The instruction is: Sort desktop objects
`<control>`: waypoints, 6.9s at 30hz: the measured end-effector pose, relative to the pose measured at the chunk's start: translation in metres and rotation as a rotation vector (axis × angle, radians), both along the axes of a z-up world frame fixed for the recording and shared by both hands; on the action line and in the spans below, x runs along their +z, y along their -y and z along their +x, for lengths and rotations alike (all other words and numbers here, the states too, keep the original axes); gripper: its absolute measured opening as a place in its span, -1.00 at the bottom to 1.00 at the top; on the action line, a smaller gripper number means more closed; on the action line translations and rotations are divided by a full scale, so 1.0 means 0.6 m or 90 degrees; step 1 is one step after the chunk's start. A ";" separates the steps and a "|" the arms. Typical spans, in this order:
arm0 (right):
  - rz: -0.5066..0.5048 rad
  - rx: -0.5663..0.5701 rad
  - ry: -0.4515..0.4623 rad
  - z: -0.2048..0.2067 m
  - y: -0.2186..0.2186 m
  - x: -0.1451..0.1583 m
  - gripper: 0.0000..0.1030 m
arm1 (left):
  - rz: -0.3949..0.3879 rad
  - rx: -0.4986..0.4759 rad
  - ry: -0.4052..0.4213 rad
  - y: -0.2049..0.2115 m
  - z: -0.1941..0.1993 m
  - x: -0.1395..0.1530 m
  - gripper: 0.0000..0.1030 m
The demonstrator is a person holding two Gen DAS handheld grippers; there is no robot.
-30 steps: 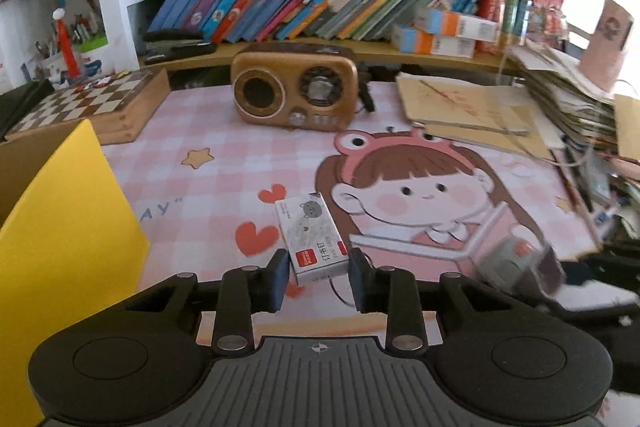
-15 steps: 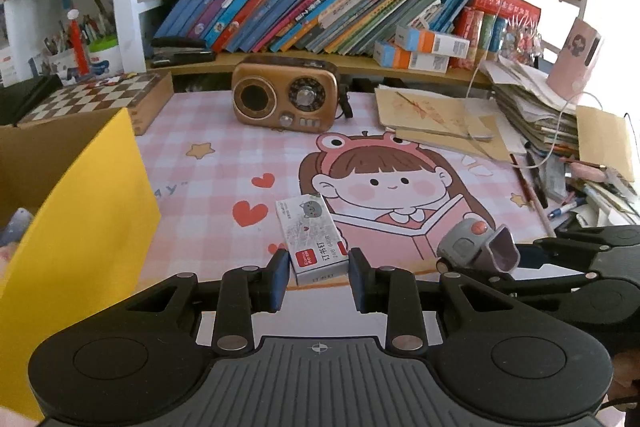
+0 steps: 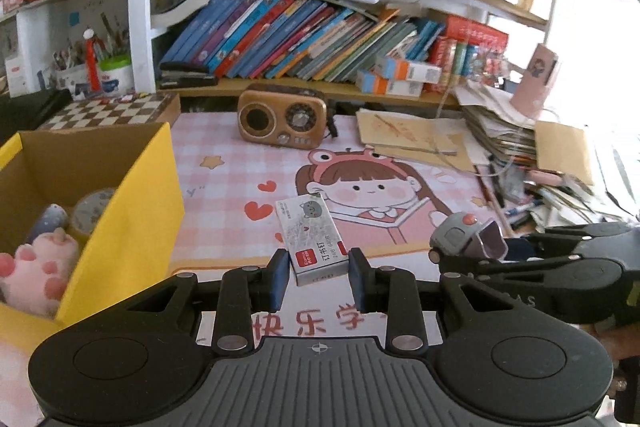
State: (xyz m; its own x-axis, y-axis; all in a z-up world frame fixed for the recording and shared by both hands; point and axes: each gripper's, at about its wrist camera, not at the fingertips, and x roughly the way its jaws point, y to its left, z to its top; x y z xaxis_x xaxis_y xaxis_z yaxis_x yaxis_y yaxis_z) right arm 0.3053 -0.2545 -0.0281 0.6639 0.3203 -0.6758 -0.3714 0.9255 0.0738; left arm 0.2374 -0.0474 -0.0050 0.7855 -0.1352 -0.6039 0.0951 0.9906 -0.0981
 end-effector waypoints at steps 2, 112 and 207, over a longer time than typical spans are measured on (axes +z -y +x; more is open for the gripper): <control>0.006 -0.013 0.003 -0.019 -0.005 0.008 -0.21 | -0.001 -0.011 0.005 -0.006 -0.016 0.005 -0.41; -0.028 0.214 0.084 -0.102 -0.463 0.097 -0.21 | 0.050 0.137 0.057 -0.402 -0.103 0.039 -0.41; -0.035 -0.182 0.071 -0.424 -0.255 0.023 0.67 | 0.107 0.067 0.023 -0.244 -0.334 -0.013 0.96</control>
